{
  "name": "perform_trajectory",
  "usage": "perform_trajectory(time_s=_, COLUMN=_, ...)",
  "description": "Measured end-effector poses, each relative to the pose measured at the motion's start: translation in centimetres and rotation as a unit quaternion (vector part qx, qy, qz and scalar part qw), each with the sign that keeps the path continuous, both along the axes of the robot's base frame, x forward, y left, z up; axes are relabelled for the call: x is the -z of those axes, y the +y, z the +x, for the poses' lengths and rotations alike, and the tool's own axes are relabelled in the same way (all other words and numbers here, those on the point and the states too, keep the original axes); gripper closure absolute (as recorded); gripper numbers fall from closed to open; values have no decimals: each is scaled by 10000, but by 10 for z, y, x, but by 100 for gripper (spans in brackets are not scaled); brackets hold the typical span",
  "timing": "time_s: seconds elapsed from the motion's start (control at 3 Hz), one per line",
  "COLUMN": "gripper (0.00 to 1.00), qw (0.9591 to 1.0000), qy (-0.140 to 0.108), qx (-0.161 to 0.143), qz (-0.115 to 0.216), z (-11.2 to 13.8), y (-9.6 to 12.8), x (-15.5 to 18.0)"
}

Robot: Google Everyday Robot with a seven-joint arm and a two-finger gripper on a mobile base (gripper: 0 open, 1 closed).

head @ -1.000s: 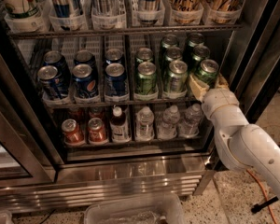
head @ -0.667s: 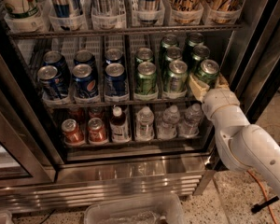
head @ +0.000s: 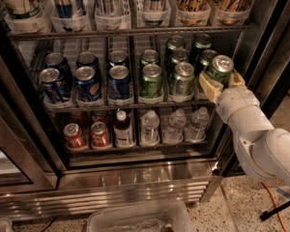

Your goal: Pick green can from middle shelf of fridge

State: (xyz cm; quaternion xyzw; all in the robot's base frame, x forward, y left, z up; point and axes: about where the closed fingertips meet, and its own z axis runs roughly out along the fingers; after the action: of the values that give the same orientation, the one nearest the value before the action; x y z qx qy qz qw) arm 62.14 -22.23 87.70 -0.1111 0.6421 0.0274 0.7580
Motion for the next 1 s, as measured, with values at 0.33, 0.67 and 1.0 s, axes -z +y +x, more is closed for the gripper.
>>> perform_trajectory(time_s=0.33, gripper=100, qw=9996, qy=-160, qx=-150, qz=-205, z=-14, y=3, x=-18)
perform_trajectory(time_s=0.67, gripper=100, qw=9978, qy=-166, qx=-459, qz=-457, z=-28, y=5, x=-25)
perform_trajectory(time_s=1.0, gripper=100, qw=9934, qy=-41, qx=-965, qz=-624, z=-43, y=18, x=-18)
